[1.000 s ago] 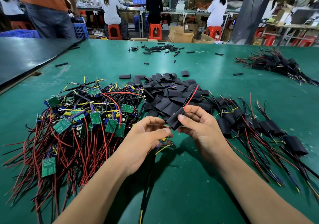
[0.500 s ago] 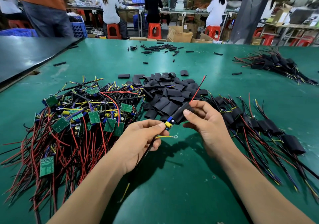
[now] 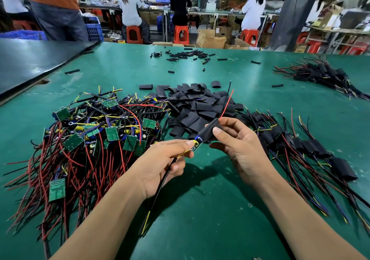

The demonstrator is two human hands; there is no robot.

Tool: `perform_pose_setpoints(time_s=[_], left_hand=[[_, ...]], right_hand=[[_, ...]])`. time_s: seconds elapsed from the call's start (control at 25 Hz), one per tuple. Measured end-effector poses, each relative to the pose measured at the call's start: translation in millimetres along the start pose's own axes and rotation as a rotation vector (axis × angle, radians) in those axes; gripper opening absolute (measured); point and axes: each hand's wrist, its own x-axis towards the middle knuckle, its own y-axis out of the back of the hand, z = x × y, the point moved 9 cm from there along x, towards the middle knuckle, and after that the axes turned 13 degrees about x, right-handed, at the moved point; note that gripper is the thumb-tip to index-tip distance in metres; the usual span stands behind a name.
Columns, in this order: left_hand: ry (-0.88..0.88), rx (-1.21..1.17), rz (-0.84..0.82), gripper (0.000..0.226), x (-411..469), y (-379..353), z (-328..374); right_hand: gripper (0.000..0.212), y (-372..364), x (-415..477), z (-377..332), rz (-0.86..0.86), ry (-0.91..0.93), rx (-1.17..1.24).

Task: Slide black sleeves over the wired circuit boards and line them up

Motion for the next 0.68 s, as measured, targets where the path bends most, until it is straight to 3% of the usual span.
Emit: perform_pose_setpoints(time_s=[0.24,0.68], left_hand=[[0.045,-0.085,-0.019,0.015,1.0,-0.7,-4.1],[-0.033,-0.098,0.008,0.02,3.4,1.8,0.7]], right_hand=[[0.028,-6.2,-2.7,7.2,-0.022,-0.095,0.105],[0.036,-9.0,-6.3,8.7,-0.028,-0.108,0.046]])
